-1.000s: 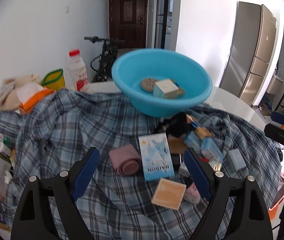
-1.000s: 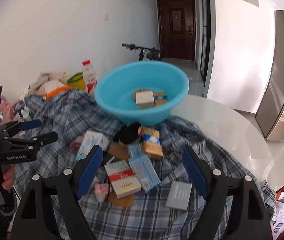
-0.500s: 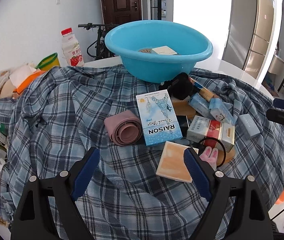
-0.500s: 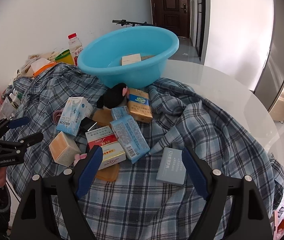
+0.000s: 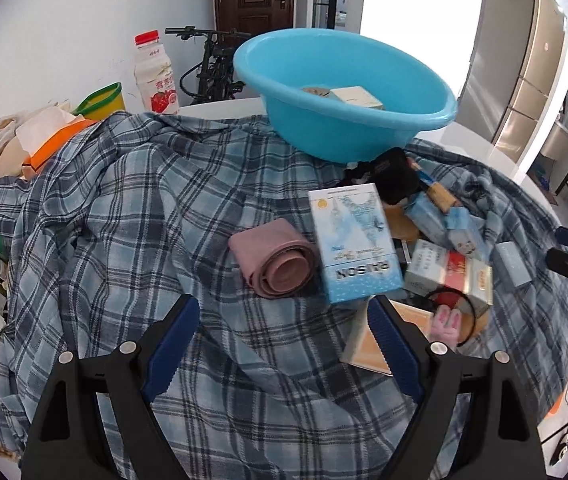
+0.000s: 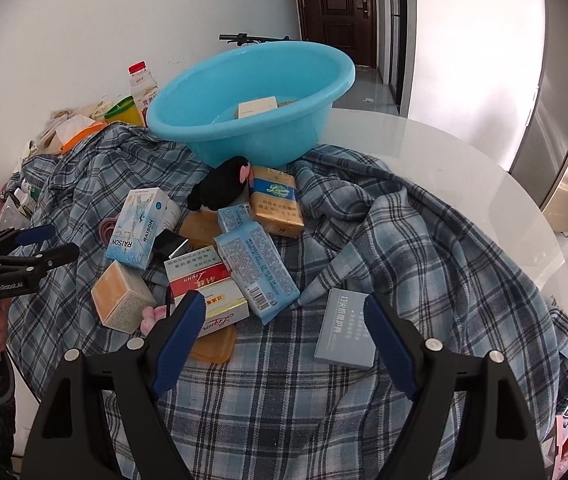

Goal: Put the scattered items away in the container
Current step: 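Move the left tool down toward the pink rolled item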

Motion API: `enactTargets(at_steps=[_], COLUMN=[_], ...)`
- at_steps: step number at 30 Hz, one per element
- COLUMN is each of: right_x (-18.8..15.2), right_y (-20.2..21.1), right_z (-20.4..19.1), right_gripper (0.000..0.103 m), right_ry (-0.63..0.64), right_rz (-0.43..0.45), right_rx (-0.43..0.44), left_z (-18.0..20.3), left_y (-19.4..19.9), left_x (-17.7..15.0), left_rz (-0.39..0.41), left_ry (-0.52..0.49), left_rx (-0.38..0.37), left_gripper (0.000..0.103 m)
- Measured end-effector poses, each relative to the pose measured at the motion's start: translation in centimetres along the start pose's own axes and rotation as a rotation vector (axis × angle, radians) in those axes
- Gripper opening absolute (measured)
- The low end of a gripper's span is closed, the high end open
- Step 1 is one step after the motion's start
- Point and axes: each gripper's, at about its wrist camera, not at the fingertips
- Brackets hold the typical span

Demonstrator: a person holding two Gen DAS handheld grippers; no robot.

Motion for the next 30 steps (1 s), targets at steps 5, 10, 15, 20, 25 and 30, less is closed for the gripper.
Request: enactTargets(at_steps=[5,10,15,20,25,30], right_x=[0.2,0.6,1.1,1.2,1.2,1.0], right_y=[-0.8,-2.0,-2.9,-3.7,-3.7,-3.7], right_z=[-0.3,-0.3,-0.2,0.4,1.1,2.2], right_gripper=[0.080,0.080,0.080,0.080,0.080,0.080], right_ry=[-0.001,-0.012,-0.030,-0.043,-0.057,-0.082], right_rz=[-0.010,-0.030,-0.040,-0.058,-0.056,-0.054], right_rx=[0.008,0.015,0.038,0.048,0.061,0.064], left_z=[-1.0,-1.7,-1.8,-1.5,-0.2,0.7], left_y=[-2.2,-4.4,-6.3,-7.6,-8.0,-8.8], left_x=[0.4,0.9,1.8,2.4,3.1,3.8], left_rz=[-0.030,-0.074,-0.099,-0.128,-0.124,-0.110], left_ry=[-0.008,0.003,0.010,0.043,0.033,0.034], left_rx=[0.047,0.023,0.020,-0.041,-0.046,-0.035], left_gripper=[0.088,0.088,0.088,0.088,0.088,0.088])
Point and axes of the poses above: each gripper's, at about its wrist camera, not at the fingertips, and y roughly against the way its jaws point, z to its right, x to its top, and after that the axes turned 1 degree about -y, right-handed
